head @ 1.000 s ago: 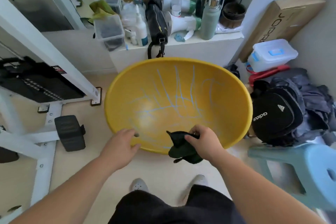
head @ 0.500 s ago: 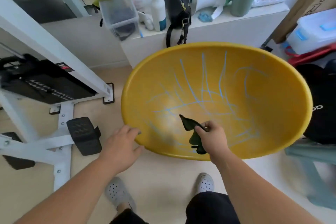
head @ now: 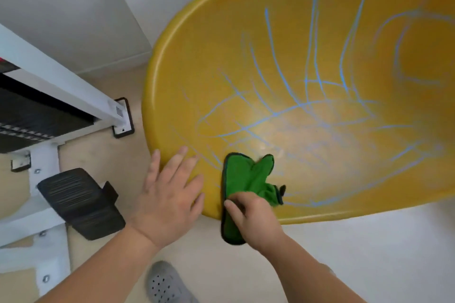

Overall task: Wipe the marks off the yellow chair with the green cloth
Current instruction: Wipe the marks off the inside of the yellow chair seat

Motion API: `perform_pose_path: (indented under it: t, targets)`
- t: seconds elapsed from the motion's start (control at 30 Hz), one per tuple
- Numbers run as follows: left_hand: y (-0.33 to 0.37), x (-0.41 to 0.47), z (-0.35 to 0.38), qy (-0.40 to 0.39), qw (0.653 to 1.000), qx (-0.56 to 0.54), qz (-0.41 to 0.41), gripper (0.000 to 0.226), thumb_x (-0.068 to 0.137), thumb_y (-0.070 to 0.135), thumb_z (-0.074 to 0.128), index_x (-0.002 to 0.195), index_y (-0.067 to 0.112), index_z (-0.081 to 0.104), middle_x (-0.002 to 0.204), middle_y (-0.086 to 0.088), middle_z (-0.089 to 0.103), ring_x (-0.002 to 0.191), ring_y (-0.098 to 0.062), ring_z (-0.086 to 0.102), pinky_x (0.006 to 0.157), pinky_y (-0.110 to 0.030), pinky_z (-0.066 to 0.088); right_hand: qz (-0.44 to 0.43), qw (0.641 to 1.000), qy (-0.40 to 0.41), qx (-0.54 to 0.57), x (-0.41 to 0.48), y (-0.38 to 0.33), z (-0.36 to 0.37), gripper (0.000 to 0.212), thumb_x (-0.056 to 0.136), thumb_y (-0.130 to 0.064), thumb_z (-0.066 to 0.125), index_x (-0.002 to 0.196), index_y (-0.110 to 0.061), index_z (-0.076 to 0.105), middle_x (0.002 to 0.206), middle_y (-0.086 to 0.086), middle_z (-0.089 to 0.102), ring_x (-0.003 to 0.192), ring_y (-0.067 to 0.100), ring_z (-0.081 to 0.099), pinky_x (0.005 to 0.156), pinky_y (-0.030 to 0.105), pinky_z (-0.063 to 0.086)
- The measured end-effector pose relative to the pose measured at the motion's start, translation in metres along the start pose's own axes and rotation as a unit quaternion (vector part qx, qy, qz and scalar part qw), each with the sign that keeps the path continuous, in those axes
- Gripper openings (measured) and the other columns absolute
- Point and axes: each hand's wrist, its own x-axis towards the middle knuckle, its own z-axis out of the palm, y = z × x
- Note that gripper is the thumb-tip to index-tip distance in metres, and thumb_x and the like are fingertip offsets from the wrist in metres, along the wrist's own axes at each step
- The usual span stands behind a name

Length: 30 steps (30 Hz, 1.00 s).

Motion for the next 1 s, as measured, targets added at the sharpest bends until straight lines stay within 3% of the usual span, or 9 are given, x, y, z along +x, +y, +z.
perform_pose_path:
  t: [0.1,0.17,0.27,0.33,0.4,0.67,0.83,0.93,1.0]
  targets:
    - [0.008,-0.010,0.037,0.048,0.998,0.037,0.031,0.019,0.088,0.031,0.057,0.079,0.018,0.067,0.127,-0.011,0.064,0.134,-0.033,0.047,0.114,-0.061,0.020,-0.095,0.985,0.113,-0.088,0.016,0.034,0.017,0.037,0.097,-0.040,0.051,0.114,-0.016,0.072,0.105,0.002,0.061,0.096,0.024,0.060,0.085,0.038,0.052]
    - [0.011,-0.012,0.053,0.093,0.994,0.054,0.024,0.019,0.088,0.030,0.059,0.076,0.018,0.067,0.126,-0.011,0.065,0.133,-0.033,0.048,0.115,-0.058,0.020,-0.126,0.979,0.106,-0.124,0.024,0.045,0.022,0.048,0.099,-0.046,0.047,0.131,-0.015,0.066,0.132,0.005,0.059,0.124,0.027,0.054,0.107,0.040,0.045]
    - [0.008,-0.010,0.072,0.172,0.982,0.081,0.023,0.019,0.083,0.033,0.065,0.073,0.018,0.070,0.124,-0.009,0.067,0.130,-0.032,0.050,0.111,-0.057,0.028,-0.109,0.982,-0.016,-0.156,0.036,0.045,0.024,0.083,0.095,-0.069,0.009,0.161,-0.021,0.021,0.171,0.000,0.007,0.158,0.019,0.004,0.127,0.034,0.003]
    - [0.007,-0.007,0.082,0.217,0.972,0.085,0.036,0.018,0.079,0.035,0.067,0.072,0.019,0.073,0.122,-0.008,0.069,0.128,-0.031,0.052,0.107,-0.059,0.032,-0.101,0.972,-0.066,-0.201,0.046,0.048,0.022,0.090,0.085,-0.072,-0.004,0.162,-0.025,-0.008,0.164,-0.004,-0.027,0.153,0.016,-0.024,0.126,0.035,-0.010]
    - [0.006,-0.004,0.091,0.260,0.961,0.084,0.048,0.019,0.075,0.037,0.069,0.071,0.020,0.076,0.120,-0.008,0.069,0.126,-0.031,0.054,0.105,-0.059,0.033,-0.100,0.964,-0.072,-0.233,0.065,0.056,0.018,0.090,0.083,-0.075,-0.005,0.158,-0.027,-0.022,0.159,-0.003,-0.039,0.148,0.021,-0.036,0.125,0.041,-0.014]
    - [0.000,0.003,0.108,0.364,0.924,0.081,0.080,0.029,0.073,0.032,0.060,0.068,0.009,0.077,0.104,-0.014,0.073,0.115,-0.033,0.060,0.105,-0.061,0.035,-0.154,0.943,0.095,-0.280,0.198,0.046,0.011,0.090,0.085,-0.077,-0.006,0.159,-0.027,-0.020,0.167,0.009,-0.025,0.154,0.033,-0.022,0.125,0.053,-0.008]
    - [0.002,0.002,0.104,0.367,0.923,0.080,0.084,0.030,0.071,0.034,0.062,0.070,0.008,0.078,0.101,-0.013,0.073,0.110,-0.036,0.064,0.099,-0.064,0.038,-0.272,0.922,-0.020,-0.276,0.115,0.058,0.023,0.077,0.089,-0.071,-0.001,0.155,-0.039,-0.025,0.162,-0.008,-0.037,0.148,0.016,-0.036,0.125,0.041,-0.015]
    - [0.004,0.001,0.108,0.373,0.921,0.089,0.071,0.029,0.074,0.036,0.065,0.071,0.010,0.078,0.102,-0.011,0.073,0.110,-0.033,0.064,0.101,-0.065,0.036,-0.226,0.912,-0.092,-0.330,0.081,0.096,-0.004,0.074,0.082,-0.079,-0.007,0.147,-0.054,-0.030,0.155,-0.020,-0.043,0.144,0.011,-0.042,0.122,0.036,-0.020]
    - [0.004,0.001,0.110,0.375,0.920,0.096,0.066,0.029,0.076,0.038,0.066,0.071,0.012,0.078,0.103,-0.010,0.074,0.111,-0.032,0.063,0.101,-0.067,0.034,-0.157,0.901,-0.058,-0.399,0.096,0.128,-0.032,0.074,0.080,-0.085,-0.011,0.143,-0.055,-0.035,0.155,-0.017,-0.044,0.146,0.018,-0.040,0.123,0.041,-0.018]
